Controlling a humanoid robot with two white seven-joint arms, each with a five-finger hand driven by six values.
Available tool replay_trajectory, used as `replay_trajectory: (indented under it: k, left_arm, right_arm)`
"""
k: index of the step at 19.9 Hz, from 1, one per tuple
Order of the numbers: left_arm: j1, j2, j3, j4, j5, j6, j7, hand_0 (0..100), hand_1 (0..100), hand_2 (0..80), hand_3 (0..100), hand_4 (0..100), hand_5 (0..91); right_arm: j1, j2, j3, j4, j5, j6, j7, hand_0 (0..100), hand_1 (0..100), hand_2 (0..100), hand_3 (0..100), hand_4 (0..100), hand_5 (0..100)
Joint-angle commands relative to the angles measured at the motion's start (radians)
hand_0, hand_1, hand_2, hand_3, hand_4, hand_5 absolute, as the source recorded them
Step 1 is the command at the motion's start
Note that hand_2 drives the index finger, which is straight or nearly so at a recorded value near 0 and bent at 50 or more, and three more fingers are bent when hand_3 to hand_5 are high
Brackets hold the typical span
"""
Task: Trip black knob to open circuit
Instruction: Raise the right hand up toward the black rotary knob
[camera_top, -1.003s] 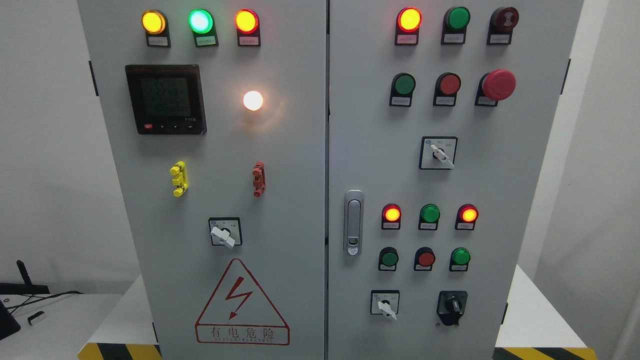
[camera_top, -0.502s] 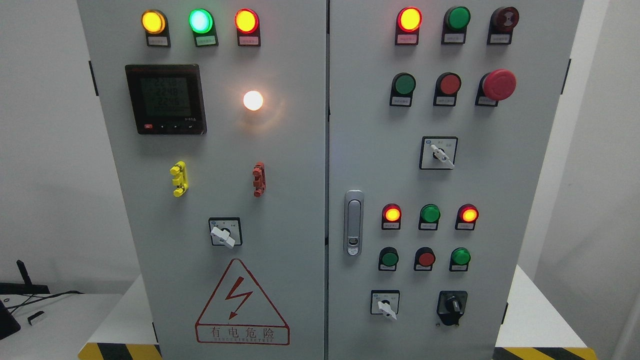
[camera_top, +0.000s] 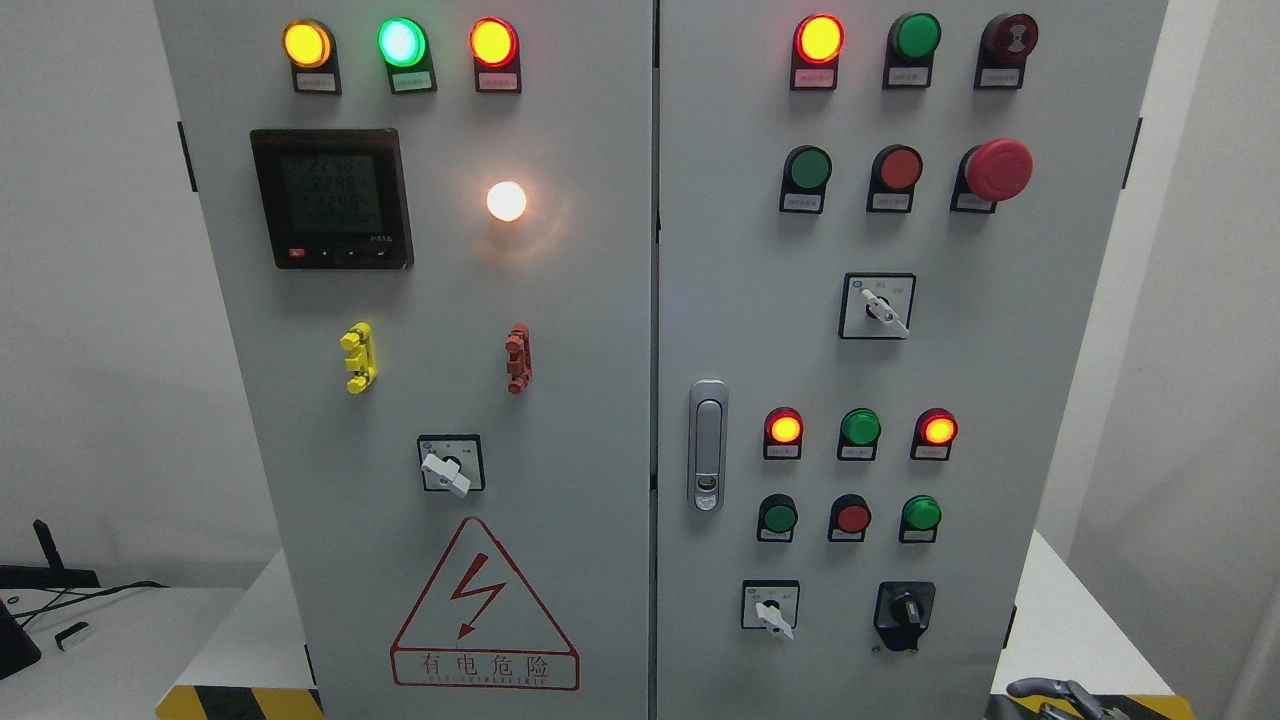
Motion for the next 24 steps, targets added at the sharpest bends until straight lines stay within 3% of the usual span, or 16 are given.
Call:
replay_trajectory:
  k: [1,11,24]
  left_arm:
    - [0.000,0.000,0.000,0.000,-0.031,-0.001,-0.001,12,39,0.0,0,0,0.0]
    - [0.000,-0.001,0.000,0.000,-0.031,-0.001,-0.001,12,39,0.0,0,0,0.0]
    - [0.000,0.000,0.000,0.000,-0.031,-0.001,-0.001,12,39,0.0,0,0,0.0]
  right_arm:
    - [-0.058,0.015,0.045,0.065,0.012,0.003,-0.004,34,83,50,100,97,89]
    - [-0.129,0.024,0.060,0.150,0.014,0.003,-0.010,35,82,50,100,97,89]
    - [-0.132,0.027,0.102,0.177,0.014,-0.001,-0.013,37,82,50,100,97,89]
